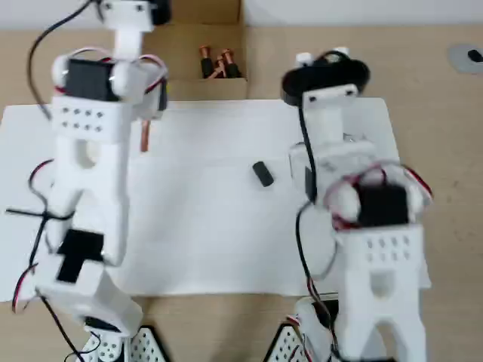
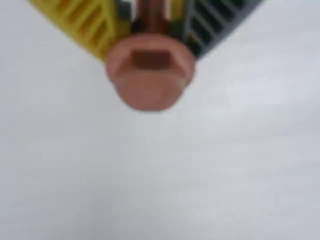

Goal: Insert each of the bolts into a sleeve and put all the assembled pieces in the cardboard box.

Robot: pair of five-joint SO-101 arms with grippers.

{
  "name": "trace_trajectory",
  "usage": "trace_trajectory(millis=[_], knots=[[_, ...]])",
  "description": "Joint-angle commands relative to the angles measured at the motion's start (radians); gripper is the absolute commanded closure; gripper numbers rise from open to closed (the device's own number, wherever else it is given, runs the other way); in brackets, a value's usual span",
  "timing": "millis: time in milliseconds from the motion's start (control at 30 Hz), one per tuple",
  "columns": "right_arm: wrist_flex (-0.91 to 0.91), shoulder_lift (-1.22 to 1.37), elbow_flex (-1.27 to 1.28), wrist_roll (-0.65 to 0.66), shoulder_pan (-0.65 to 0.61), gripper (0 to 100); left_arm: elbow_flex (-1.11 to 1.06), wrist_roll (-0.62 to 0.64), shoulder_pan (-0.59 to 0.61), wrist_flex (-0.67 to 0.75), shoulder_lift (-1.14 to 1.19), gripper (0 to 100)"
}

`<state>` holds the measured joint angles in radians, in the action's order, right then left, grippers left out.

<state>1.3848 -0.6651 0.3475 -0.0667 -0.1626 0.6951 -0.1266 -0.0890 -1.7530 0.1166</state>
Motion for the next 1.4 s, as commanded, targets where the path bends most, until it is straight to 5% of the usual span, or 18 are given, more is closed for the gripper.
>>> trace_trajectory(millis=[0,267,533,800,1367], knots=[[-0.015,0.154,-0.056,0.064,-0.021,73.1,-0.087,0.031,0.015,0.025,-0.159,99],[0.063,0.509,-0.291,0.311,-0.202,73.0,-0.446,0.092,0.017,0.199,-0.407,99],[0.072,0.759,-0.483,0.391,-0.174,73.0,-0.875,0.092,0.037,0.411,-0.753,99],[0.055,0.911,-0.565,0.226,-0.188,73.1,-1.125,0.144,0.213,0.523,-1.043,99],[0.061,1.07,-0.562,0.106,-0.194,73.1,-1.18,0.049,0.222,0.522,-1.25,99]])
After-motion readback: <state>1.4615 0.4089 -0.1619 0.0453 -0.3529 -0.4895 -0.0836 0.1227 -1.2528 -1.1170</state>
